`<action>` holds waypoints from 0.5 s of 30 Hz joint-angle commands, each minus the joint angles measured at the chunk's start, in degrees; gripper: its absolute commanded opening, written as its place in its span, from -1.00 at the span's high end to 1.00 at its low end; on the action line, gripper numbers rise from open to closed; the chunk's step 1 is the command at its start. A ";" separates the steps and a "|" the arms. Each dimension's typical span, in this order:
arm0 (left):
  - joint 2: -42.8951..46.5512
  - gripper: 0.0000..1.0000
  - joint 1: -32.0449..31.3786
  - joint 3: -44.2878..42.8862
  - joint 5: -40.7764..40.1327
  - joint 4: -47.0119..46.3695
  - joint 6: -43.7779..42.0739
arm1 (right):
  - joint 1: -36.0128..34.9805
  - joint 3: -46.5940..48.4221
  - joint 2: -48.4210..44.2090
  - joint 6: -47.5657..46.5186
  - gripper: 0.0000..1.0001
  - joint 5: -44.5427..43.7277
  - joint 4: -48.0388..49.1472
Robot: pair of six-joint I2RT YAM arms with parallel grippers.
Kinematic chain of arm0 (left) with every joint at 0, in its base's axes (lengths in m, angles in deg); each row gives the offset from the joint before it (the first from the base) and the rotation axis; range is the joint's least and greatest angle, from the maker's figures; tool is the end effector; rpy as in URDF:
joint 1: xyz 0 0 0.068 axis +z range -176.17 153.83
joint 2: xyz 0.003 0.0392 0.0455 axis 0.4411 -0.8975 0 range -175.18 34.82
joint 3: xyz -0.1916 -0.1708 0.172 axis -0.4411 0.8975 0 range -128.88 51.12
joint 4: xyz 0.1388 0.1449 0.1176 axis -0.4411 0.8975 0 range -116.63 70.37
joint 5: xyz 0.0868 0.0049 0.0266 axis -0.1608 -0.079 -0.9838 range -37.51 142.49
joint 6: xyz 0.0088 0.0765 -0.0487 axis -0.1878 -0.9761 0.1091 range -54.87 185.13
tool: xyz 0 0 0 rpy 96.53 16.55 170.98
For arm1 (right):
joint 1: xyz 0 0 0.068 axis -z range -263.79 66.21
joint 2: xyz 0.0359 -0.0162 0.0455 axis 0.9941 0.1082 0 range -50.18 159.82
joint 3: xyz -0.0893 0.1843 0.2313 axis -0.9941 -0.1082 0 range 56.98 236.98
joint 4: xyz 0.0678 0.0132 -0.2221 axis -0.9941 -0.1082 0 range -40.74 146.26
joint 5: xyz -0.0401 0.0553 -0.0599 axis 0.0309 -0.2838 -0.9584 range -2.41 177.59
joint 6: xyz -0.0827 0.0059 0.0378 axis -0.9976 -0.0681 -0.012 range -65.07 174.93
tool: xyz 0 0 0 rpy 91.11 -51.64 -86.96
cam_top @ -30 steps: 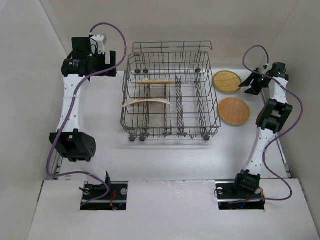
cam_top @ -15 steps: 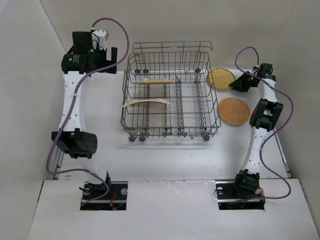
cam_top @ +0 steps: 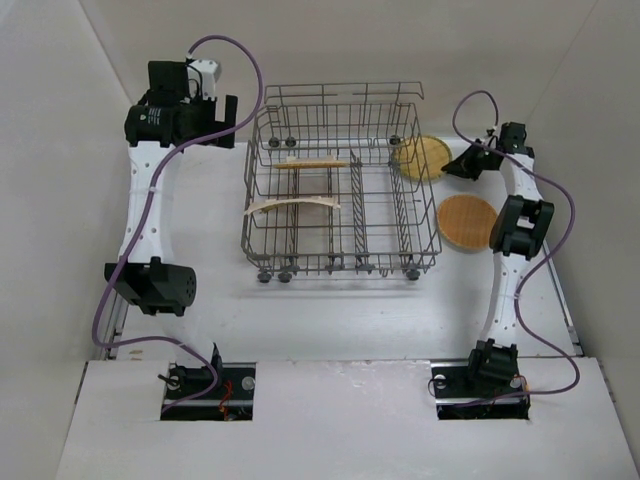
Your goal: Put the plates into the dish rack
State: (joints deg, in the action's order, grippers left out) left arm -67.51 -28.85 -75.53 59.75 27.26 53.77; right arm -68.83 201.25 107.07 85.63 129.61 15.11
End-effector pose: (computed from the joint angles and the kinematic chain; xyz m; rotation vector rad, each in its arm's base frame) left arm 0.3885 -0.0285 0.4741 0.3306 2.0561 -0.0399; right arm 0.5924 -0.1017 0.1313 0.6653 2.3600 1.0334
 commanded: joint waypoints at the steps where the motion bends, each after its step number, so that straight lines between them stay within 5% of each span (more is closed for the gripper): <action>1: 0.37 -1.00 -0.97 0.61 0.29 -0.89 -0.42 | -0.24 2.07 -6.33 -6.26 1.00 -8.43 0.19; 11: 4.85 -1.00 -2.11 13.96 -0.41 -10.63 1.51 | 2.40 -0.12 -18.28 -10.04 1.00 -17.76 -0.08; 15: 6.26 -1.00 -2.46 18.01 -1.03 -12.32 2.48 | 2.93 -9.15 -26.44 -10.57 1.00 -19.51 5.88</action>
State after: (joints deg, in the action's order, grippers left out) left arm -66.33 -30.86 -58.76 59.40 19.15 54.86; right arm -66.47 195.93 89.43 76.49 112.28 14.37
